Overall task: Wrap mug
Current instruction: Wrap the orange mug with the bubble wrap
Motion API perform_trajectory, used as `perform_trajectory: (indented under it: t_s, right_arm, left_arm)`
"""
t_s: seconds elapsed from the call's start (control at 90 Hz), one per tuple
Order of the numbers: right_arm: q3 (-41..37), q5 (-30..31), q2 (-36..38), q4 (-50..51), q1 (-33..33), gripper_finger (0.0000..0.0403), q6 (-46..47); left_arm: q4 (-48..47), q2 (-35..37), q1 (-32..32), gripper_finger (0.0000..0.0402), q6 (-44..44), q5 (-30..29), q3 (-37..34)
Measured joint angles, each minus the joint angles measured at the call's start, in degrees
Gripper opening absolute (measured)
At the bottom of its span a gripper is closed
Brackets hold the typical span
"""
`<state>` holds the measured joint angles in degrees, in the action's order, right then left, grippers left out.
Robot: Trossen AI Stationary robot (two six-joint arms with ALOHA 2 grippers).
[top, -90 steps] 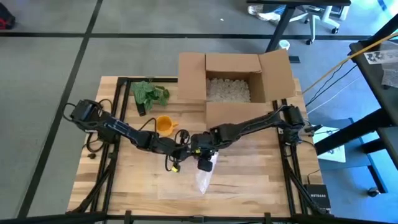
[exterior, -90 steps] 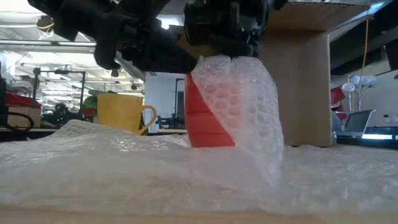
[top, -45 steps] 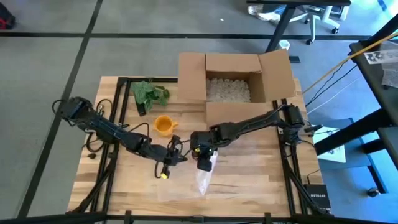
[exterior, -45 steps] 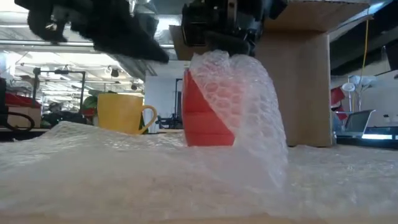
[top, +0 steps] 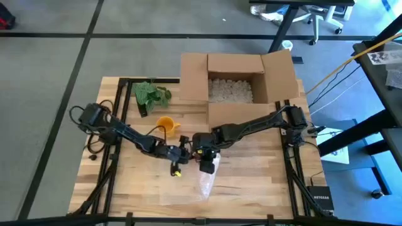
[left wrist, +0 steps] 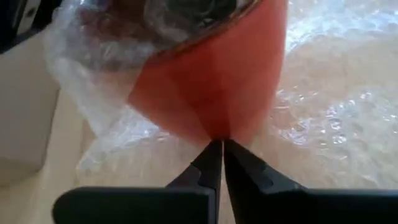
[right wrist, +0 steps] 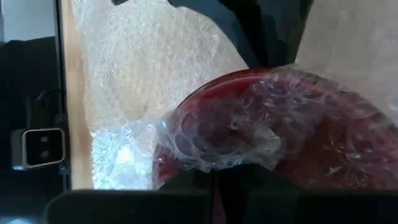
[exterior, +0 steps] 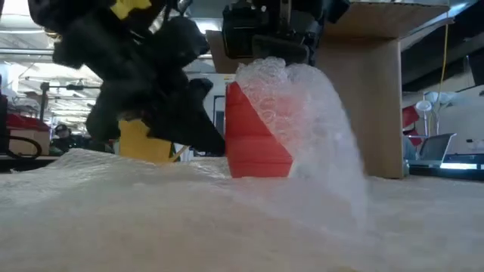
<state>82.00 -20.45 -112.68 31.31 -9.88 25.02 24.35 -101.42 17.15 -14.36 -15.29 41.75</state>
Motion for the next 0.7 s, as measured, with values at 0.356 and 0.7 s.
perform_trajectory:
  t_s: [0.356, 0.7]
  right_arm:
    - [0.0, -0.8, -0.1, 0.9, -2.3, 0.0000, 1.5]
    - [-7.1, 0.5, 0.3, -6.0, -2.4, 0.0000, 3.9]
  left_arm:
    - [-0.4, -2.7, 1.3, 0.0000, -1.4, 3.1, 4.3]
    - [-14.5, 1.8, 2.0, 0.0000, 3.5, 2.4, 4.4]
